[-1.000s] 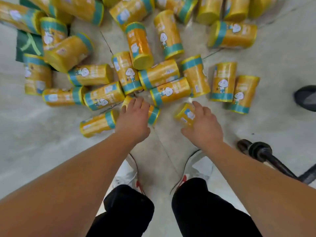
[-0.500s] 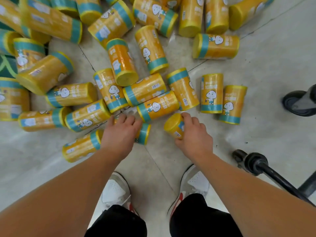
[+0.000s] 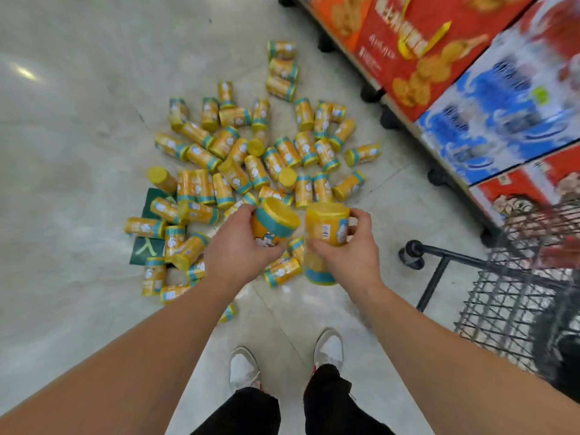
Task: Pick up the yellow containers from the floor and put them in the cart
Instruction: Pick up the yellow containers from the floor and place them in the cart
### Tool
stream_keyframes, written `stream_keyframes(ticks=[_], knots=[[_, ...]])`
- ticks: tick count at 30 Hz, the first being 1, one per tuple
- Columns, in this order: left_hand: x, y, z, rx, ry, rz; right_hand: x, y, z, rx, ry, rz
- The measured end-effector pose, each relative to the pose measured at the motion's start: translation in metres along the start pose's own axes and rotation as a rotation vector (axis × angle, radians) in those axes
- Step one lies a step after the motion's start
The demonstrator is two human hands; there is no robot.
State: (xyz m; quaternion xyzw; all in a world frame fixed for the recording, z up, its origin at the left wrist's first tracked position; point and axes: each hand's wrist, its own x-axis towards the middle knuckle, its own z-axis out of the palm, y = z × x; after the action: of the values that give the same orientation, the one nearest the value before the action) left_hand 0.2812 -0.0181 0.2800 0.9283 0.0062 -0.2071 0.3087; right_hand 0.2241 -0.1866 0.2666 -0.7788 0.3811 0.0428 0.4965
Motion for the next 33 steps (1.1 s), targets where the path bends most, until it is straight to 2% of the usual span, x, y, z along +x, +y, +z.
stream_keyframes(ticks=[6,9,13,19,24,28,33], knots=[[-0.054,0.155,-0.101,-0.543,-0.030,-0.052,-0.061,-0.129,-0.130,0.272,0.153,-0.031],[-0.085,0.229,-0.117,-0.595,-0.083,0.016,-0.085,-0.160,-0.203,0.346,0.211,-0.050],[-0.129,0.313,-0.101,-0.587,-0.153,0.102,-0.106,-0.153,-0.297,0.403,0.279,-0.050],[-0.199,0.408,0.006,-0.538,-0.345,0.115,-0.120,-0.067,-0.435,0.391,0.333,0.036],[-0.246,0.459,0.134,-0.410,-0.475,0.072,-0.110,0.045,-0.526,0.330,0.330,0.174],[-0.259,0.460,0.221,-0.287,-0.554,-0.014,-0.101,0.125,-0.556,0.284,0.304,0.286],[-0.265,0.432,0.294,-0.097,-0.609,-0.094,-0.091,0.207,-0.549,0.171,0.213,0.410]])
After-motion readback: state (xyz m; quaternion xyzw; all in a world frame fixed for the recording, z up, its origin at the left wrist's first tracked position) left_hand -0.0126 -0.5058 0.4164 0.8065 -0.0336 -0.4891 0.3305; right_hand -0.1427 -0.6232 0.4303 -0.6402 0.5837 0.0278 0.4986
